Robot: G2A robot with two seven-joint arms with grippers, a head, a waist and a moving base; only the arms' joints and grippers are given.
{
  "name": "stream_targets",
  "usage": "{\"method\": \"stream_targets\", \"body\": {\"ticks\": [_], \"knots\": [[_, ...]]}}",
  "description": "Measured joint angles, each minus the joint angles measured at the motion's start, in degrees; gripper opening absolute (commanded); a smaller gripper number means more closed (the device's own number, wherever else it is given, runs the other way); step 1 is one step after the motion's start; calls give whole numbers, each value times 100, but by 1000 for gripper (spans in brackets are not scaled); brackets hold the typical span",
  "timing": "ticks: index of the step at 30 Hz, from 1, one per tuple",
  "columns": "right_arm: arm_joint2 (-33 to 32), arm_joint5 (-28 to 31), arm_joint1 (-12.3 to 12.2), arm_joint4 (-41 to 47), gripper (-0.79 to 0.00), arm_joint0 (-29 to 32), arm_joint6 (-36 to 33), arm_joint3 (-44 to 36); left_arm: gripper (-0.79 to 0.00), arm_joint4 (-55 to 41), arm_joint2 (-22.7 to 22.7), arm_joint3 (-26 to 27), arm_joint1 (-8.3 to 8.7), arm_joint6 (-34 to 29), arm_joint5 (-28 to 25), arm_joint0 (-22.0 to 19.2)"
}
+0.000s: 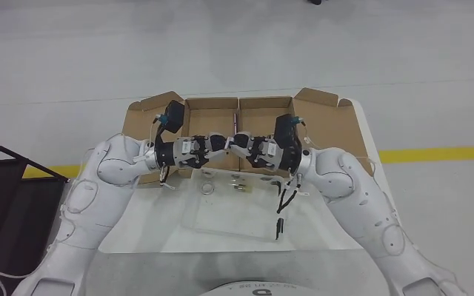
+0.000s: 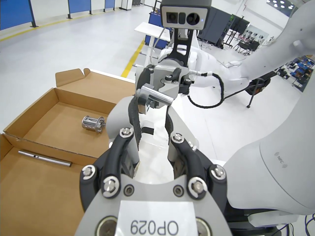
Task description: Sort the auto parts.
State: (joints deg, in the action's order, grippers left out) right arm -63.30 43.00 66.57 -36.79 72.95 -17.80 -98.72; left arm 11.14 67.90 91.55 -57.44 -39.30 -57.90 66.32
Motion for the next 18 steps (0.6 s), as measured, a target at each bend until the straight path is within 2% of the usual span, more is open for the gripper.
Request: {"method": "stream_targets", "body": {"ticks": [3,9,18], "knots": [[29,2,-3,19,-785,-14,-51,-4,-603,-7,10,10,21,11,-7,6],[83,48,-9,53,-785,-9,-94,-21,-631,33,15,58,55,60,-9,48],[122,144,-30,66,-785,33,-140,-56,-616,90,-42,90,103,25,-9,72]]}}
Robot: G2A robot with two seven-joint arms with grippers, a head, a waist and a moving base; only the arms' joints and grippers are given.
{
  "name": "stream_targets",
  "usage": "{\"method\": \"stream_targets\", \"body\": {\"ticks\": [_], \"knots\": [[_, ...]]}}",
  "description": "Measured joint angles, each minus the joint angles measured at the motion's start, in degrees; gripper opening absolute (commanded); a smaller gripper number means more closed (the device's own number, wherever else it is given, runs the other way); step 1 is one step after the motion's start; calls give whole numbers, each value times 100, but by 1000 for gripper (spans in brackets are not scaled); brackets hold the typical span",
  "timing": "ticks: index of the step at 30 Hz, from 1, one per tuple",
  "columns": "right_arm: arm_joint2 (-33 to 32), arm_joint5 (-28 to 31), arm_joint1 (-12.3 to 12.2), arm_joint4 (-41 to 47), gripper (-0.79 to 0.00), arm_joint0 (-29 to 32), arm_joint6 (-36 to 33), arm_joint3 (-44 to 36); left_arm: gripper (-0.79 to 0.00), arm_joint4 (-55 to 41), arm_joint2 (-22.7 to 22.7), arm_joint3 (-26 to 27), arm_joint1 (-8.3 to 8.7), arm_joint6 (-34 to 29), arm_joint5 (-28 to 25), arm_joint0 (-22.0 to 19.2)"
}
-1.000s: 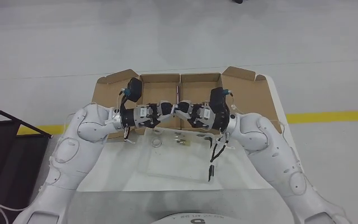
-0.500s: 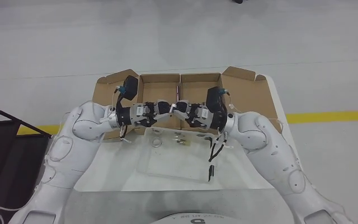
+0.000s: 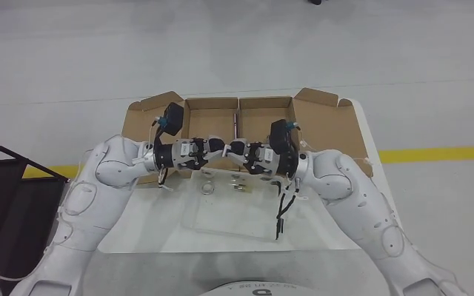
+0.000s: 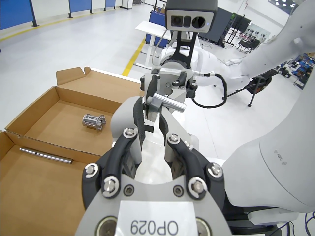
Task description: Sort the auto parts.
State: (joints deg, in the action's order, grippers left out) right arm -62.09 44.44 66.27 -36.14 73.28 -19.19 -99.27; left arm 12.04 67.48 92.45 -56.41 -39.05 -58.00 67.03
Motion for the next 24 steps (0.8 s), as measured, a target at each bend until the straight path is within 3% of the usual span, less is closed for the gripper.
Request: {"method": "stream_targets", "body": {"ticks": [5,7,10,22,23,24], "knots": [[18,16,-9,-38,-785,19,3,-43,-631,3,-73,15,27,-66,-1,-19],[22,23,-13,-51,-785,23,1,-57,-668,7,-97,21,37,-86,-1,-29],[29,17,-19,-71,-785,26,-6,-76,-785,1,-129,33,53,-97,-1,-46],[59,-77,-31,-57,-785,18,6,-94,-785,-97,-161,60,131,-55,0,-66],[63,-88,-32,-43,-662,16,6,-94,-785,-108,-162,59,139,-46,0,-68],[66,-97,-32,-31,-625,15,5,-94,-785,-116,-162,56,144,-37,0,-68]]}}
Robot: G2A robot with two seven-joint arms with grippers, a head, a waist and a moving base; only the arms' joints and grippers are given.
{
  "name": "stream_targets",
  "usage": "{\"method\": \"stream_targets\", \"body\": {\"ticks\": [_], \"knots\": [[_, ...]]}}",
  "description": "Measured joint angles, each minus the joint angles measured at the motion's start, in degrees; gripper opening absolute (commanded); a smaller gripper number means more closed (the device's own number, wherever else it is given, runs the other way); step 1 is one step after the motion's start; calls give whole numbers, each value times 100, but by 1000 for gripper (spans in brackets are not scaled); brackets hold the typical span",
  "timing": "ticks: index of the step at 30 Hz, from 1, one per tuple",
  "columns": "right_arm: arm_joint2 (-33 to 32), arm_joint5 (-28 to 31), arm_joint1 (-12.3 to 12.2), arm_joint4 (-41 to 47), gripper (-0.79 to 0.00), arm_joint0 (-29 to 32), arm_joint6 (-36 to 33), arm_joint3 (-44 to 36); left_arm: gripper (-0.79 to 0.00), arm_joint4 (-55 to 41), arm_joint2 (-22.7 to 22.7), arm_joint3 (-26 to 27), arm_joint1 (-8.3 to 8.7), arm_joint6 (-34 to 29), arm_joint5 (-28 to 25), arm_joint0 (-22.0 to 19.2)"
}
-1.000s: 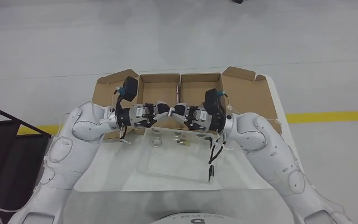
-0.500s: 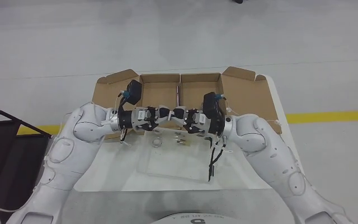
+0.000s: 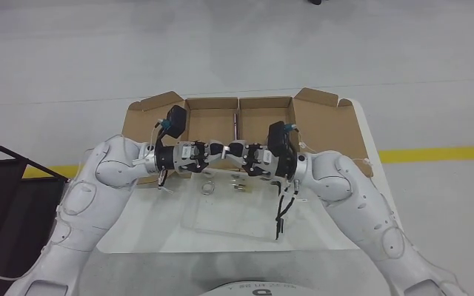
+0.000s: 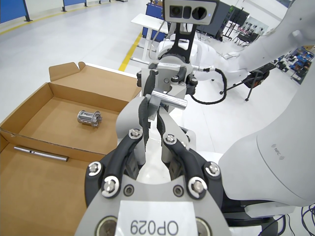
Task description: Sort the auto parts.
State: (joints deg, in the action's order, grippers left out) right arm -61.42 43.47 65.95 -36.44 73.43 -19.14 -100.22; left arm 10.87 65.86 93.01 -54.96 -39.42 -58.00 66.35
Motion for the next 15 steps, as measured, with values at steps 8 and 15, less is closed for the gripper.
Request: {"method": "stream_targets", "body": {"ticks": [8,15], "knots": [[-11,-41,-12,42,-603,-2,-1,-36,-785,-98,62,-21,60,91,0,10],[-15,-53,-24,47,-591,9,-14,-71,-785,-110,80,-33,99,171,0,25]]}}
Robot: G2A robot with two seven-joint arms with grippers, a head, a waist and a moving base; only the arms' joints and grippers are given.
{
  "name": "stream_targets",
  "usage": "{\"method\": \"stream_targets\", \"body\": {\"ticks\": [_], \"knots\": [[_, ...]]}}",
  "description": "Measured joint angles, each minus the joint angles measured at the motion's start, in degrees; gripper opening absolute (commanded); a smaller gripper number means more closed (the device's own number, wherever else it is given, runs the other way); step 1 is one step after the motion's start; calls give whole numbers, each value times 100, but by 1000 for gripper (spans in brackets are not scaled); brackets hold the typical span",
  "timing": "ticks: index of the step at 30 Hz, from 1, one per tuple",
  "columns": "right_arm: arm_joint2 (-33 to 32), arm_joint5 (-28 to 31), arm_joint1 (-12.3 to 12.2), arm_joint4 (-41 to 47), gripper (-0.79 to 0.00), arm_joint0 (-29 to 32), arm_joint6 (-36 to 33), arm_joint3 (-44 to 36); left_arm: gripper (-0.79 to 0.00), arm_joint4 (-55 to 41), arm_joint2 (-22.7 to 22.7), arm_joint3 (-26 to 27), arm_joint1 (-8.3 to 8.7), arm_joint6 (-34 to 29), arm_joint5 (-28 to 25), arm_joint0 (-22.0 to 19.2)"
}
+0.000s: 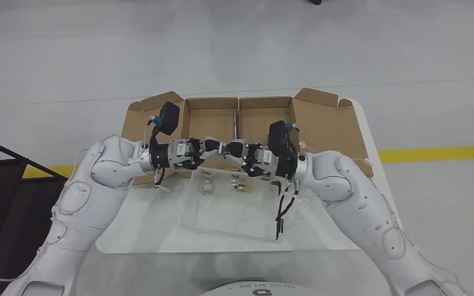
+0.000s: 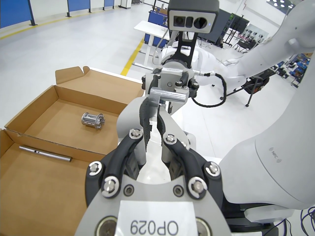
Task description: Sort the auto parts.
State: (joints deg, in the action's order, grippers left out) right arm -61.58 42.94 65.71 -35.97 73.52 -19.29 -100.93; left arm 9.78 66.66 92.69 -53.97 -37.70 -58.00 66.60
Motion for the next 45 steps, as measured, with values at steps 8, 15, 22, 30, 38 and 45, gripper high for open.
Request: {"method": "stream_targets", "body": {"ticks": [8,15,22,30,38,45], "knots": [[-176,-108,-21,114,-68,-32,113,34,-785,6,95,-96,39,179,0,-22],[-626,-118,-77,234,-9,120,452,-35,-785,299,383,-717,73,434,183,-84],[-926,-127,-112,280,0,343,739,-124,-785,906,128,-1400,-34,707,662,-499],[-1111,-128,-131,208,0,599,1003,-301,-785,1732,-542,-2507,-293,1093,1216,-1310],[-1111,-130,-131,209,0,599,1003,-301,-785,2222,-1702,-3985,-818,950,2004,-2293],[-1111,-130,-131,209,0,599,1003,-301,-785,2401,-2539,-5057,-1363,1084,2249,-2901]]}}
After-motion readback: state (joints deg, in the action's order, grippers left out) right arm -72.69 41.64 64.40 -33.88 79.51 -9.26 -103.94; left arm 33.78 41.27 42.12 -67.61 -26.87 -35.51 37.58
